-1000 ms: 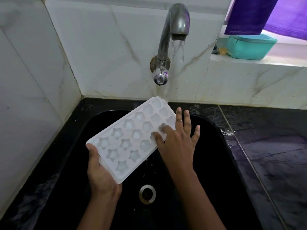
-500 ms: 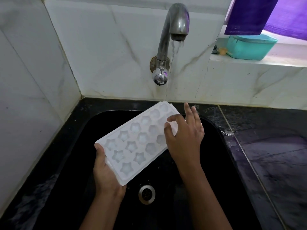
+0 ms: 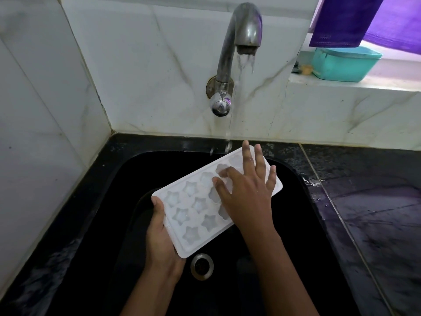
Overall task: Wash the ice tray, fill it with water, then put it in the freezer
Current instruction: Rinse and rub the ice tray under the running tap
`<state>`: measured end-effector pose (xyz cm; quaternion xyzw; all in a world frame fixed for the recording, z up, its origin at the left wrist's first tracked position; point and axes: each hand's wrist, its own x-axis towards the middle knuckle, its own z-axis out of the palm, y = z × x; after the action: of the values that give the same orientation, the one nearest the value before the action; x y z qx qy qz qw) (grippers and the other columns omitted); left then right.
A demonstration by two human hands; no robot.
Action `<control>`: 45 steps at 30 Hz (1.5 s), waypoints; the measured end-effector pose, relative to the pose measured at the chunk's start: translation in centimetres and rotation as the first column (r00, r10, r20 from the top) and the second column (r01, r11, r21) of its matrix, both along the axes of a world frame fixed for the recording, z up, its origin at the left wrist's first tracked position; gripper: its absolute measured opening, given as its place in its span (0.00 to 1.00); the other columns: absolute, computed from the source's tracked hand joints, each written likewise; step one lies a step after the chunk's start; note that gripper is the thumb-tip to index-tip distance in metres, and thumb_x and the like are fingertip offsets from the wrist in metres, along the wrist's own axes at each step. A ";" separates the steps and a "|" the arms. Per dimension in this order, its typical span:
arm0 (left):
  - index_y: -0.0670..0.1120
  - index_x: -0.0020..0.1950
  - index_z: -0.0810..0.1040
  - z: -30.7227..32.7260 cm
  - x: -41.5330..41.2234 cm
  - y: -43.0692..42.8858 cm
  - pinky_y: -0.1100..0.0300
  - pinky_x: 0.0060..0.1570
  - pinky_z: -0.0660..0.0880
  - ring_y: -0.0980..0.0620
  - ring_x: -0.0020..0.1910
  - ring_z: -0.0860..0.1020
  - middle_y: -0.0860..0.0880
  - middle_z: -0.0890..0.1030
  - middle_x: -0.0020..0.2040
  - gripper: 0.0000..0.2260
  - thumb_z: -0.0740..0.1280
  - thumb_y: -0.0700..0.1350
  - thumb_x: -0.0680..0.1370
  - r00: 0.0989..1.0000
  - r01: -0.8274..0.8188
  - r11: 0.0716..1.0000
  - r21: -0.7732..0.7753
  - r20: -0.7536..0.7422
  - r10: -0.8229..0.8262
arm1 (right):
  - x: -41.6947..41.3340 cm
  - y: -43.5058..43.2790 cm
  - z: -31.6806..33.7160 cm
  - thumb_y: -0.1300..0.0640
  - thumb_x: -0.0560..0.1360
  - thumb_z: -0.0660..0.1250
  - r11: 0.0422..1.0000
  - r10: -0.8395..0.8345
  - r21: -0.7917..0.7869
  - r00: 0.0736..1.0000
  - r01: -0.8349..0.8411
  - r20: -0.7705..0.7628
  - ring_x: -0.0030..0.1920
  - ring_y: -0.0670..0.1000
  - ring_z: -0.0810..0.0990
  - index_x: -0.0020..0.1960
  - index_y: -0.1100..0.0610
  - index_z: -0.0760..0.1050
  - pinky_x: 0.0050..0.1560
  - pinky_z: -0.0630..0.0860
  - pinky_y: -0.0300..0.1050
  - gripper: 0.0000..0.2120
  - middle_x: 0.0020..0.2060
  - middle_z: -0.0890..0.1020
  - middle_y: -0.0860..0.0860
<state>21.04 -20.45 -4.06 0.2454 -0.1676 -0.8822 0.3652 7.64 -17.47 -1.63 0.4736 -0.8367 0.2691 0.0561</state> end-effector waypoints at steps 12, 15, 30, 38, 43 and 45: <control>0.43 0.48 0.86 0.0 -0.2 0.1 0.46 0.46 0.80 0.40 0.53 0.82 0.38 0.81 0.57 0.33 0.48 0.64 0.79 0.982 0.096 0.995 -0.007 -0.161 -0.096 | 0.9 -0.4 -0.6 0.44 0.78 0.59 1.000 -0.013 0.019 1.000 0.013 0.009 0.76 0.50 0.36 0.61 0.48 0.75 0.71 0.39 0.61 0.15 0.77 0.43 0.49; 0.41 0.55 0.83 0.2 -0.3 -0.2 0.42 0.53 0.77 0.38 0.61 0.77 0.35 0.75 0.64 0.33 0.48 0.64 0.79 0.979 0.078 0.997 0.000 -0.190 -0.077 | 0.9 -0.5 -0.5 0.43 0.78 0.56 0.998 0.053 0.039 0.998 -0.054 0.044 0.75 0.49 0.34 0.62 0.47 0.74 0.71 0.37 0.60 0.17 0.77 0.43 0.47; 0.42 0.56 0.83 -0.6 -0.2 -0.3 0.44 0.47 0.80 0.38 0.55 0.81 0.37 0.80 0.59 0.33 0.51 0.67 0.75 0.994 0.062 0.998 0.023 -0.092 -0.059 | 0.0 -0.1 -0.2 0.41 0.78 0.57 0.986 0.017 0.161 0.996 -0.031 0.087 0.74 0.48 0.30 0.65 0.45 0.71 0.71 0.36 0.58 0.18 0.75 0.35 0.46; 0.44 0.53 0.84 -0.2 0.1 -0.4 0.44 0.50 0.79 0.39 0.54 0.81 0.38 0.81 0.58 0.32 0.50 0.66 0.77 0.999 0.009 1.000 -0.009 -0.050 -0.010 | 0.1 -0.1 -0.3 0.39 0.77 0.58 0.985 0.011 0.172 0.998 -0.022 0.067 0.73 0.47 0.29 0.63 0.44 0.73 0.71 0.33 0.58 0.18 0.76 0.36 0.46; 0.43 0.62 0.77 -0.2 0.4 -0.7 0.42 0.53 0.77 0.39 0.56 0.80 0.39 0.81 0.58 0.31 0.51 0.66 0.77 1.000 -0.017 0.999 -0.029 -0.015 0.016 | 0.4 -0.4 -0.5 0.42 0.78 0.58 0.985 0.110 0.125 0.989 -0.122 0.098 0.71 0.44 0.28 0.65 0.47 0.71 0.72 0.38 0.58 0.19 0.76 0.37 0.45; 0.44 0.58 0.81 -0.2 0.4 -0.7 0.43 0.51 0.78 0.39 0.55 0.81 0.39 0.82 0.57 0.30 0.51 0.65 0.77 0.999 -0.033 0.999 -0.030 0.004 0.034 | 0.1 -0.3 -0.5 0.39 0.77 0.58 0.985 0.076 0.144 0.993 -0.090 0.095 0.70 0.43 0.27 0.62 0.46 0.72 0.72 0.36 0.57 0.18 0.76 0.38 0.45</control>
<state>21.46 -21.14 -4.25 0.2445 -0.1772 -0.8729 0.3832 7.77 -17.72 -2.09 0.4985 -0.8356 0.2291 -0.0280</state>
